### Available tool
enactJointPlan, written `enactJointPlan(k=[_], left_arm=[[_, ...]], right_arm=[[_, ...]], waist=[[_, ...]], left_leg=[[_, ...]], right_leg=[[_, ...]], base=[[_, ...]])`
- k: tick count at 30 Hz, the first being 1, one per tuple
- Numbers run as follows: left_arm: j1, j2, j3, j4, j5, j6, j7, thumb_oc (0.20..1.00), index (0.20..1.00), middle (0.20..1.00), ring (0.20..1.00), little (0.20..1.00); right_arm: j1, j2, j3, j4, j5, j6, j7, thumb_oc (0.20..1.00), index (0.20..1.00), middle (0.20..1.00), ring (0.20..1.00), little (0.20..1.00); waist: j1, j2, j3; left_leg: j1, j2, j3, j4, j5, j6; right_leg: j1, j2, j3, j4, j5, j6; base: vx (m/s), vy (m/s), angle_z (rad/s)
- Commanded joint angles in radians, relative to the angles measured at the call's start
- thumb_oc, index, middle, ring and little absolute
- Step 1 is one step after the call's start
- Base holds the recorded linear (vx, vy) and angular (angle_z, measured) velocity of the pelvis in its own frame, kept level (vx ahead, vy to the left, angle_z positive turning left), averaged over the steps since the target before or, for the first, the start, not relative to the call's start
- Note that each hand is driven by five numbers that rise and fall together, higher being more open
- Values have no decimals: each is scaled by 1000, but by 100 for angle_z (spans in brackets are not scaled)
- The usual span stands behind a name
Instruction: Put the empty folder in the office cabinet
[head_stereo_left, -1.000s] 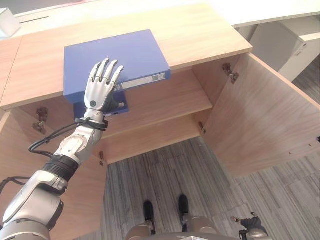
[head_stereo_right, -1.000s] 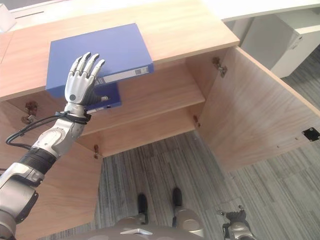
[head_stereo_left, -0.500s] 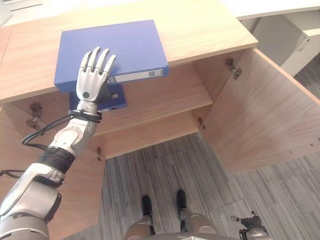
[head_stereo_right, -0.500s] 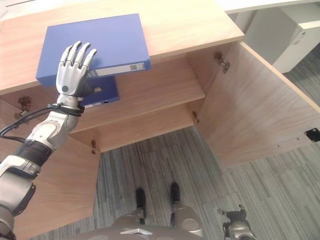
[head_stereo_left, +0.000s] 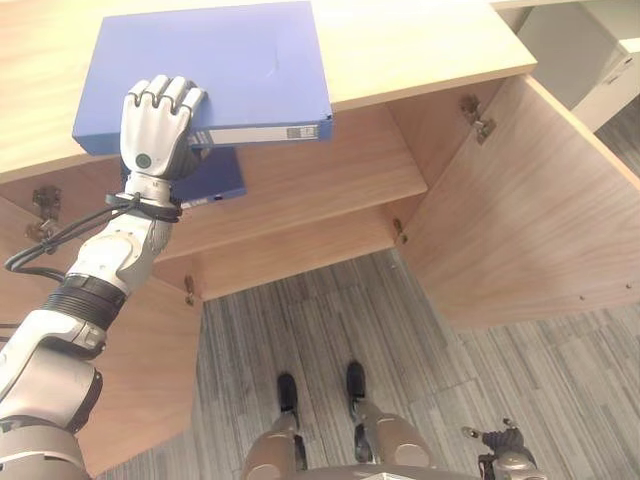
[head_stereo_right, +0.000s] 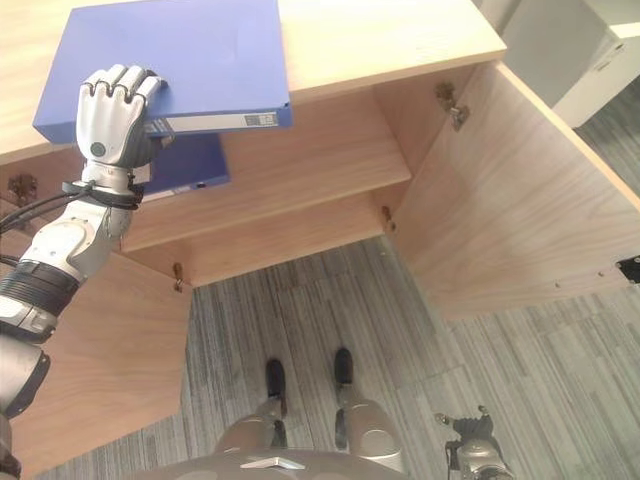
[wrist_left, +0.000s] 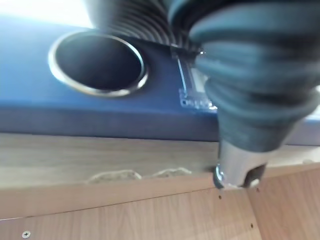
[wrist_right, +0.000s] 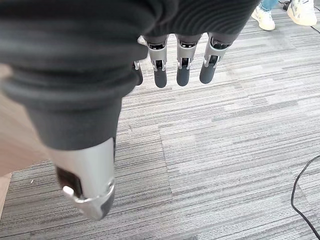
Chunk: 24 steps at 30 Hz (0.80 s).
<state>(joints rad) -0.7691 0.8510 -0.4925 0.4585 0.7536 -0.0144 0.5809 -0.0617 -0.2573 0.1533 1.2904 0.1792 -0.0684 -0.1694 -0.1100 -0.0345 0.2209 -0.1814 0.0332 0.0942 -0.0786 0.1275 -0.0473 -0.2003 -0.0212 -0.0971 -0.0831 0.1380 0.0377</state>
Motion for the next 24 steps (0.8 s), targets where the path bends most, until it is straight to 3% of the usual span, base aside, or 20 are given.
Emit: enactJointPlan(k=[1, 9, 16, 17, 18, 20, 21, 22, 23, 24], left_arm=[[-82, 62, -3, 52, -28, 3, -29, 200, 200, 200, 200, 200], [-58, 72, 14, 24, -41, -7, -32, 200, 200, 200, 200, 200], [91, -113, 261, -177, -407, -134, 8, 200, 200, 200, 200, 200], [97, -114, 267, -182, -408, -133, 6, 200, 200, 200, 200, 200], [143, -178, 313, -253, -522, -171, -10, 200, 200, 200, 200, 200], [169, -217, 337, -291, -600, -198, -32, 200, 200, 200, 200, 200], [214, -299, 371, -366, -828, -269, -81, 200, 200, 200, 200, 200], [227, -330, 380, -386, -939, -300, -112, 200, 200, 200, 200, 200], [229, -330, 383, -387, -944, -300, -116, 200, 200, 200, 200, 200], [264, -380, 389, -436, -1112, -332, -175, 200, 200, 200, 200, 200]], right_arm=[[-7, -45, 5, 21, 40, -10, -30, 1000, 1000, 1000, 1000, 1000], [1, -48, -4, 20, 37, -4, -27, 1000, 1000, 1000, 1000, 1000], [-5, -31, -24, 28, 24, 26, -19, 1000, 1000, 1000, 1000, 1000], [-4, -34, -22, 27, 23, 26, -19, 1000, 1000, 1000, 1000, 1000], [-13, -34, -27, 33, 13, 37, -16, 1000, 1000, 1000, 1000, 1000], [-13, -36, -33, 38, 17, 41, -13, 1000, 1000, 1000, 1000, 1000], [-23, -40, -48, 36, 33, 50, -4, 1000, 1000, 1000, 1000, 1000], [-33, -38, -53, 33, 41, 53, 0, 1000, 1000, 1000, 1000, 1000], [-33, -39, -53, 33, 41, 53, 0, 1000, 1000, 1000, 1000, 1000], [-48, -37, -50, 24, 46, 58, 9, 1000, 1000, 1000, 1000, 1000]], waist=[[-3, -9, -40], [0, -7, -44], [15, 4, -88], [14, 6, -86], [19, 16, -99], [20, 21, -106], [23, 30, -118], [27, 35, -130], [27, 36, -128], [36, 46, -143]], left_leg=[[-38, 88, 11, -9, -63, -73], [-12, 90, 17, -9, -67, -75], [81, 77, 22, -9, -88, -73], [84, 77, 22, -9, -89, -73], [117, 71, 19, -9, -98, -68], [139, 66, 19, -9, -105, -65], [177, 60, 19, -9, -114, -60], [190, 57, 19, -9, -117, -57], [194, 57, 19, -9, -119, -57], [217, 52, 20, -9, -124, -52]], right_leg=[[26, -71, 54, 0, -113, 123], [50, -74, 49, 4, -122, 123], [137, -84, 35, 29, -160, 115], [140, -84, 35, 29, -161, 115], [166, -90, 34, 45, -175, 112], [185, -93, 36, 51, -183, 111], [218, -98, 37, 60, -194, 108], [229, -101, 35, 60, -197, 108], [233, -101, 35, 60, -198, 109], [252, -109, 35, 60, -202, 110]], base=[[0, 0, 0], [0, 0, 0], [0, -5, 1], [19, -3, 3], [16, 1, 5], [24, 6, 7], [26, 9, 9], [16, 6, 7], [0, 0, 0], [24, 30, -6]])
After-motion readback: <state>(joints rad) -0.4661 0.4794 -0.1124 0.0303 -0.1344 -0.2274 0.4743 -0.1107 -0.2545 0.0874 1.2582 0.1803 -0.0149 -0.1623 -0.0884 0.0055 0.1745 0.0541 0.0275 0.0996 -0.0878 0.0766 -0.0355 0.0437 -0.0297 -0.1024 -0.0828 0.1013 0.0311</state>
